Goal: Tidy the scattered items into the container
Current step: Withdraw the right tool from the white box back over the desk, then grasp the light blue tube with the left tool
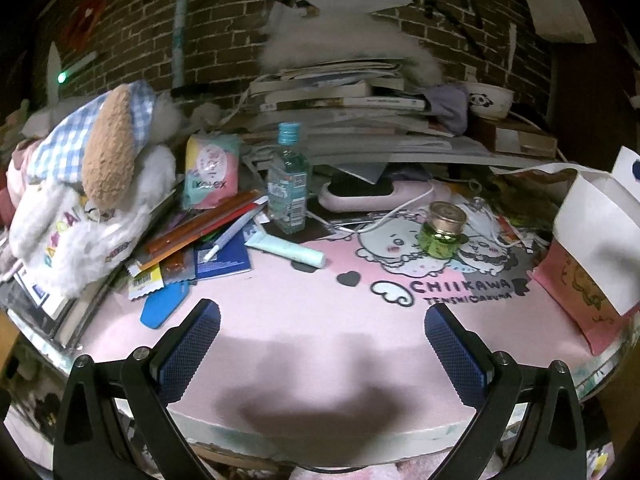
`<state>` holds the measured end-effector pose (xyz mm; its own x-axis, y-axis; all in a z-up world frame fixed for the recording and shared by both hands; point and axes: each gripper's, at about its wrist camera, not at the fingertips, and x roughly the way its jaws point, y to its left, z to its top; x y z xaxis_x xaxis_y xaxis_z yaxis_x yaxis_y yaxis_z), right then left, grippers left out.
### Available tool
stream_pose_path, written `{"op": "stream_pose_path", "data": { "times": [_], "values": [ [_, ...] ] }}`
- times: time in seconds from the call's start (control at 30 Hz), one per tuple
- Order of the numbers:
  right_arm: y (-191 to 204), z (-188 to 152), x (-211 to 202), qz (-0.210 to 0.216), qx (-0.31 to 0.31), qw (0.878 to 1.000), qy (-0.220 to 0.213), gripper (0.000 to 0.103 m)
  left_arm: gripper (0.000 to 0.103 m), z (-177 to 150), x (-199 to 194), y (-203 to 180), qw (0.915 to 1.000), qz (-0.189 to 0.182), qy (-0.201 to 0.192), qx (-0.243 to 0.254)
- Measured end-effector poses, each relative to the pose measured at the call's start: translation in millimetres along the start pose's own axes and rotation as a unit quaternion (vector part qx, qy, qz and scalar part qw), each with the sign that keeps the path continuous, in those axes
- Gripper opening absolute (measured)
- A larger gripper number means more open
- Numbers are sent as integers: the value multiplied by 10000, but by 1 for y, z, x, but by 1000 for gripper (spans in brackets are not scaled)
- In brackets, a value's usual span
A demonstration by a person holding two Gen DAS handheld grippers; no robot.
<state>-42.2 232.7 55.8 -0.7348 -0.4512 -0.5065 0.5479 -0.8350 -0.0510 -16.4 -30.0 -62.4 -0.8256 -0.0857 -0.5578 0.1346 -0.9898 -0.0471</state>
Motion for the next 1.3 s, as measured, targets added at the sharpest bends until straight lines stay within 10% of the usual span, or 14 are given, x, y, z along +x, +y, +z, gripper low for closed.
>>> {"op": "stream_pose_path", "data": {
  "times": [0.3,0.73,1.3],
  "values": [
    [80,-41,58,1460,-47,9883,445,92,102,8,25,27,9999,-41,107,-112],
    [89,-94,94,1887,479,9760,972,92,99,42,103,25,9937,-255,944,-546],
    [75,-100,100,1998,763,9715,1021,92,31,39,112,4,9941,200,1059,86]
  ]
}}
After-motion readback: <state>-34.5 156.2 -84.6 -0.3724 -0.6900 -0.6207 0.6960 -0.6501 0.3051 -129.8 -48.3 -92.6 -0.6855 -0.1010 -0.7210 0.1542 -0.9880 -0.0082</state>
